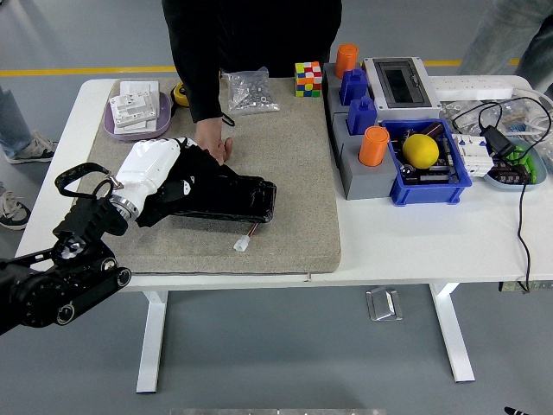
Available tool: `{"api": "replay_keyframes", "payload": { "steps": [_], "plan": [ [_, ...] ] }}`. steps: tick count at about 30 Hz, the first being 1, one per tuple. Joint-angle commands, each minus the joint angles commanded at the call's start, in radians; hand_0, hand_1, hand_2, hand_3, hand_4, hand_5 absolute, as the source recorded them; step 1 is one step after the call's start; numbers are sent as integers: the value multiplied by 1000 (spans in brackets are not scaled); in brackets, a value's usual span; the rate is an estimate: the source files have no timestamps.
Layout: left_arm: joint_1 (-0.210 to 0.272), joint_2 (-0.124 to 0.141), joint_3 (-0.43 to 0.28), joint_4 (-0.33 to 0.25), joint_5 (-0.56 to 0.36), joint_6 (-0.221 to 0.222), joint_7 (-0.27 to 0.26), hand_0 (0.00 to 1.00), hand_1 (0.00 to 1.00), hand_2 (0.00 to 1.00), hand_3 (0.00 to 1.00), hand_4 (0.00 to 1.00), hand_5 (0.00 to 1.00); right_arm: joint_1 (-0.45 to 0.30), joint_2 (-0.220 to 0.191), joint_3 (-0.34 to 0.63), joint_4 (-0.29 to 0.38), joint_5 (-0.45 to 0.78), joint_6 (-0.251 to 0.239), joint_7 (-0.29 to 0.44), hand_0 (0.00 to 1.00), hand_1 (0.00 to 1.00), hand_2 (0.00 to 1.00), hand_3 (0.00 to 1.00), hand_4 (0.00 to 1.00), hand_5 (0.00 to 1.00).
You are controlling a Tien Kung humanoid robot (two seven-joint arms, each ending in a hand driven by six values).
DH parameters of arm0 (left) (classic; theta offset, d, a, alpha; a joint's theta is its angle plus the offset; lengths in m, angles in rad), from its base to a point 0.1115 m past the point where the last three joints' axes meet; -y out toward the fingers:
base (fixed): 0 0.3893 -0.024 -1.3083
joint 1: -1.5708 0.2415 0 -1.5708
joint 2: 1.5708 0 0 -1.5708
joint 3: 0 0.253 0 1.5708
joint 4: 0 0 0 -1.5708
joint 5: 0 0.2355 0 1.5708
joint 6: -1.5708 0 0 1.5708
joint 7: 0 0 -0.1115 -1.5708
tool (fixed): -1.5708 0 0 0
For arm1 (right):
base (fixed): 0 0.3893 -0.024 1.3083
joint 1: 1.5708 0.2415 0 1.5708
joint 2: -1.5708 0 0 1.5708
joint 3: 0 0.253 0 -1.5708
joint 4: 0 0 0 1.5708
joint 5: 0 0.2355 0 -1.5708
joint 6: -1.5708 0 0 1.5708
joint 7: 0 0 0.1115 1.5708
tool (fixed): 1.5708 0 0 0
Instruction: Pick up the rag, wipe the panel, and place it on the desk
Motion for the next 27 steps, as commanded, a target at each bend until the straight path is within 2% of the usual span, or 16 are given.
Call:
{"api": "replay_keyframes", "payload": {
  "steps": [20,27],
  "plan": [
    [-47,-61,98,-18,-22,-1,6,215,140,659,683,465,2,4,-11,-9,1,4,3,2,785,702,725,664,998,566],
    [-57,-75,127,-24,-27,1,6,215,139,659,684,465,2,5,-14,-9,2,4,4,3,785,702,725,663,998,566]
  ]
}}
